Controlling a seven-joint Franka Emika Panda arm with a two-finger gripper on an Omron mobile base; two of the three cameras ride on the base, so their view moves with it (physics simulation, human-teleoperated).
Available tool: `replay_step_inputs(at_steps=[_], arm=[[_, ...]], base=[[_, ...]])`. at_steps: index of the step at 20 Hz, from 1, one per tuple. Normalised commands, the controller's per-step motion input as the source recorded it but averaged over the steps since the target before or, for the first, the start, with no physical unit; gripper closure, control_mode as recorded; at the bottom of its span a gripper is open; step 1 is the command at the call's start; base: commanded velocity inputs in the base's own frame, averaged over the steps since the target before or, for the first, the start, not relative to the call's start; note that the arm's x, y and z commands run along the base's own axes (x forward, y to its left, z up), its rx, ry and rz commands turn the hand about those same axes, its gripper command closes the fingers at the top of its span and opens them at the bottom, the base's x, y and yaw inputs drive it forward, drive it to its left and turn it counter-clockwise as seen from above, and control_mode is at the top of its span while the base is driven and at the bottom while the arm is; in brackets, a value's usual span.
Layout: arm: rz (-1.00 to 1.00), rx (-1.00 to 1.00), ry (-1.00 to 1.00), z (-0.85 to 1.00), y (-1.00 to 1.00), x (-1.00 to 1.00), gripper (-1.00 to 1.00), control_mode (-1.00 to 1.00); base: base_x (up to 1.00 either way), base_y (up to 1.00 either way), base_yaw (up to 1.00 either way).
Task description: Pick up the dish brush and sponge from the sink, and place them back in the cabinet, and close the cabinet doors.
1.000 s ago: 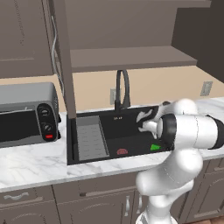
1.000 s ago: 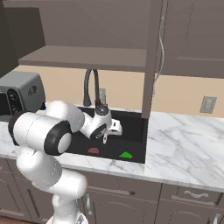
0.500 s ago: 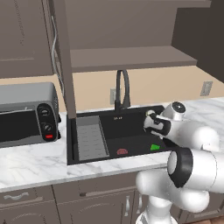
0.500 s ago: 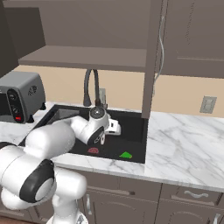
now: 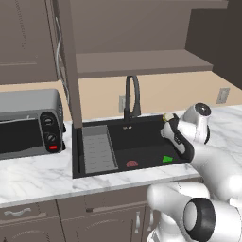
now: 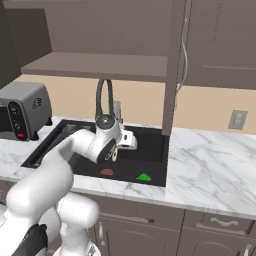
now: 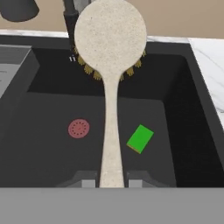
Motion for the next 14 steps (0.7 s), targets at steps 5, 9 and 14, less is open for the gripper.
replay_step_inputs(at_steps=[5,9,14], arm=[[0.00,0.00,0.00,0.54,-0.01,-0.22,1.00,-1.00],[0.00,0.00,0.00,0.57,0.00,-0.18,1.00,-1.00],[0.00,0.00,-0.02,0.54,0.00,-0.15,1.00,-1.00]], base=[[0.00,0.00,0.00],[0.00,0.00,0.00],[0.00,0.00,0.00]])
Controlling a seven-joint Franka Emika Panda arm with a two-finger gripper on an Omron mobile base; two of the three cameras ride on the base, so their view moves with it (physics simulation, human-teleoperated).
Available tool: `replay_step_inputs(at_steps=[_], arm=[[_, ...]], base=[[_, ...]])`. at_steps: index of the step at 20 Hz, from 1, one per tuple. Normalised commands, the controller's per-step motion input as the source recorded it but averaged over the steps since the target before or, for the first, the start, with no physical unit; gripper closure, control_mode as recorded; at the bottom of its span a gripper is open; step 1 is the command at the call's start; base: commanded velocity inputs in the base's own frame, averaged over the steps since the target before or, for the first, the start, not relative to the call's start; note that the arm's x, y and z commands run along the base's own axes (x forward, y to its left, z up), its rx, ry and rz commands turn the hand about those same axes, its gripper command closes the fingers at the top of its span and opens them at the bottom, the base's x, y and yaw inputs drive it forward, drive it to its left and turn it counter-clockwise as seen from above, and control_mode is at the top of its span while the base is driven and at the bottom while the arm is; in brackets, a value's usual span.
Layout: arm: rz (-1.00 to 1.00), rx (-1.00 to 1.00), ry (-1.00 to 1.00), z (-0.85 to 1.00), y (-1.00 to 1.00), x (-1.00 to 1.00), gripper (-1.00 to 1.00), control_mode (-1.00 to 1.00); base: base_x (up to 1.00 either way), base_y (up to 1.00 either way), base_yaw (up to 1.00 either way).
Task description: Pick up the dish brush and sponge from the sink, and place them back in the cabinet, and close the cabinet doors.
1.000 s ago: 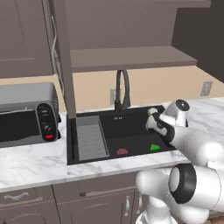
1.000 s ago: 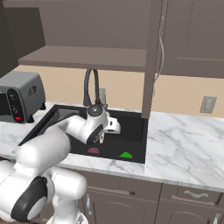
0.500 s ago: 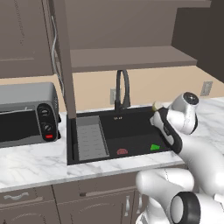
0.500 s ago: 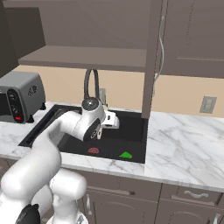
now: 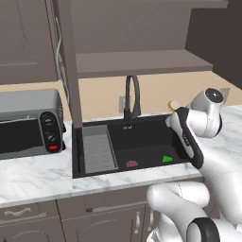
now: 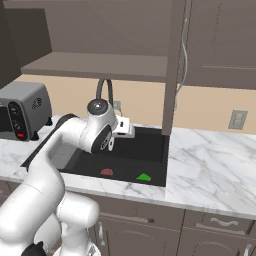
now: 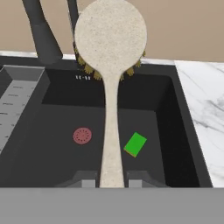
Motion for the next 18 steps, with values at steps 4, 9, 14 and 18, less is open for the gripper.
replay_step_inputs(at_steps=[4,9,14,18], arm=[[0.00,0.00,-0.03,0.52,0.00,-0.09,1.00,-1.00],[0.00,0.00,-0.07,0.42,0.00,-0.02,1.00,-1.00],[0.00,0.00,-0.09,0.34,0.00,-0.09,1.00,-1.00],[0.00,0.00,-0.06,0.31,0.00,-0.01,1.00,-1.00]], base=[[0.00,0.00,0.00],[0.00,0.00,0.00],[0.00,0.00,0.00],[0.00,0.00,0.00]])
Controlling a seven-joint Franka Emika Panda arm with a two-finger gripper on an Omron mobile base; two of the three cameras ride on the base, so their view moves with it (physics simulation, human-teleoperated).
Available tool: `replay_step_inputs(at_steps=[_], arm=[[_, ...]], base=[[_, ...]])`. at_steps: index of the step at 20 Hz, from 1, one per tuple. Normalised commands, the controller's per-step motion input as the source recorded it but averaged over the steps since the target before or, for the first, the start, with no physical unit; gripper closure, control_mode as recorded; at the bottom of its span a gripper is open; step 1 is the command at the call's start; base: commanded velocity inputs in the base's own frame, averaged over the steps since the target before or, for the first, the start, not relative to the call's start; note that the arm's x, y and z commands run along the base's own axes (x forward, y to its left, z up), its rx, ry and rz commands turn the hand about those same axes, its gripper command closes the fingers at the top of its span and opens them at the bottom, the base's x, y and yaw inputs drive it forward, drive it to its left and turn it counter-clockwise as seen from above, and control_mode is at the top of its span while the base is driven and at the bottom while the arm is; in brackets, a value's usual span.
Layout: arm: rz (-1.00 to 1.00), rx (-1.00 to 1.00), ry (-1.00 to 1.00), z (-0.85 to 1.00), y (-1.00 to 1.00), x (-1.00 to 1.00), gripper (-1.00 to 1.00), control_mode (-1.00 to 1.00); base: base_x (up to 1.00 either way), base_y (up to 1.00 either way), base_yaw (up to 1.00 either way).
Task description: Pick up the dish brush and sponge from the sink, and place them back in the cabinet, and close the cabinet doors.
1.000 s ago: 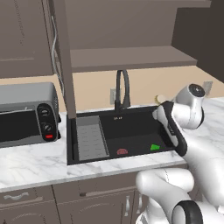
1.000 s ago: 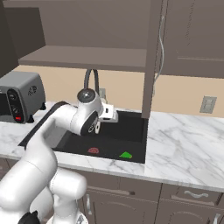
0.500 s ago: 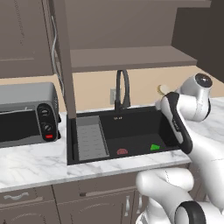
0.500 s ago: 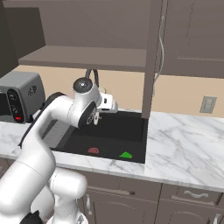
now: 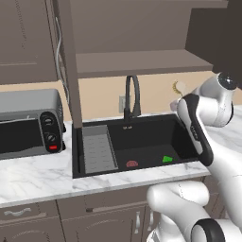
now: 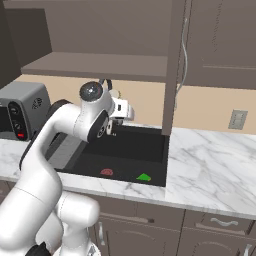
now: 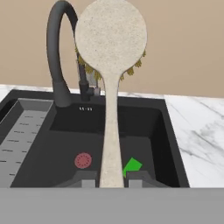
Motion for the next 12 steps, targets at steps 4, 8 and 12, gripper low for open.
replay_step_inputs(at_steps=[4,8,12], arm=[[0.00,0.00,-0.07,0.21,0.04,0.00,1.00,-1.00],[0.00,0.00,-0.07,0.21,0.04,-0.01,1.00,-1.00],[0.00,0.00,-0.04,0.23,0.11,0.00,1.00,-1.00]], base=[[0.00,0.00,0.00],[0.00,0.00,0.00],[0.00,0.00,0.00]])
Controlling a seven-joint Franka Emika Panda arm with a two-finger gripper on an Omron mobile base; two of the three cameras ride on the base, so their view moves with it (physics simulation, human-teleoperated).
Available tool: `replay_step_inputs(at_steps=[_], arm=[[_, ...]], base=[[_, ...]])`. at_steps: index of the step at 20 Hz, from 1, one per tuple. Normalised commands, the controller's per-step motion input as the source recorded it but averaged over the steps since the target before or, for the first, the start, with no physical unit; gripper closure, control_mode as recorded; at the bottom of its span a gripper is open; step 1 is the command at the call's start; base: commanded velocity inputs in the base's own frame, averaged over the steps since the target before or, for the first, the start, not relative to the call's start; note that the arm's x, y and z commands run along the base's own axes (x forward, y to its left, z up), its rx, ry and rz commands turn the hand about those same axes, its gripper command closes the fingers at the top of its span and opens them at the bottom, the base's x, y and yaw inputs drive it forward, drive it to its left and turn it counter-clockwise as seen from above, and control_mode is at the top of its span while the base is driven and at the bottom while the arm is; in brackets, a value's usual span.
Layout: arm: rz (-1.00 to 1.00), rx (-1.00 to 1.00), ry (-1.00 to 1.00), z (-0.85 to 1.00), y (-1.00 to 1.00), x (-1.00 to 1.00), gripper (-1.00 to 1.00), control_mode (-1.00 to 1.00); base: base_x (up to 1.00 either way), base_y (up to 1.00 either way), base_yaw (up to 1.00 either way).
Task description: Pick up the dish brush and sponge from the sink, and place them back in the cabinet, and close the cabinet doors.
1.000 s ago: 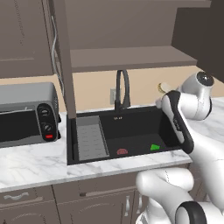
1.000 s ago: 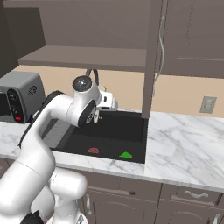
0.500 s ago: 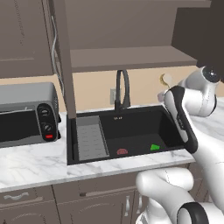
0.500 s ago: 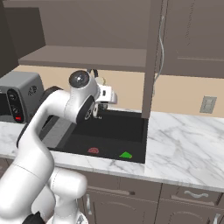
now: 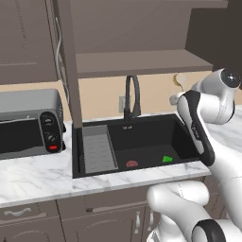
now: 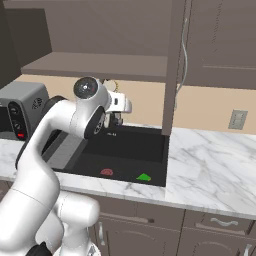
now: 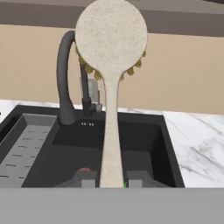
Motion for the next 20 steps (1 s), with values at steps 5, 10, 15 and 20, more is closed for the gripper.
replay_step_inputs(at_steps=[5,10,15,20], arm=[[0.00,0.00,-0.03,0.23,0.12,0.00,1.00,-1.00],[0.00,0.00,-0.01,0.25,0.15,0.00,1.00,-1.00],[0.00,-0.01,0.00,0.28,0.20,-0.01,1.00,-1.00],[0.00,-0.02,-0.03,0.28,0.28,-0.10,1.00,-1.00]], base=[[0.00,0.00,0.00],[0.00,0.00,0.00],[0.00,0.00,0.00],[0.00,0.00,0.00]])
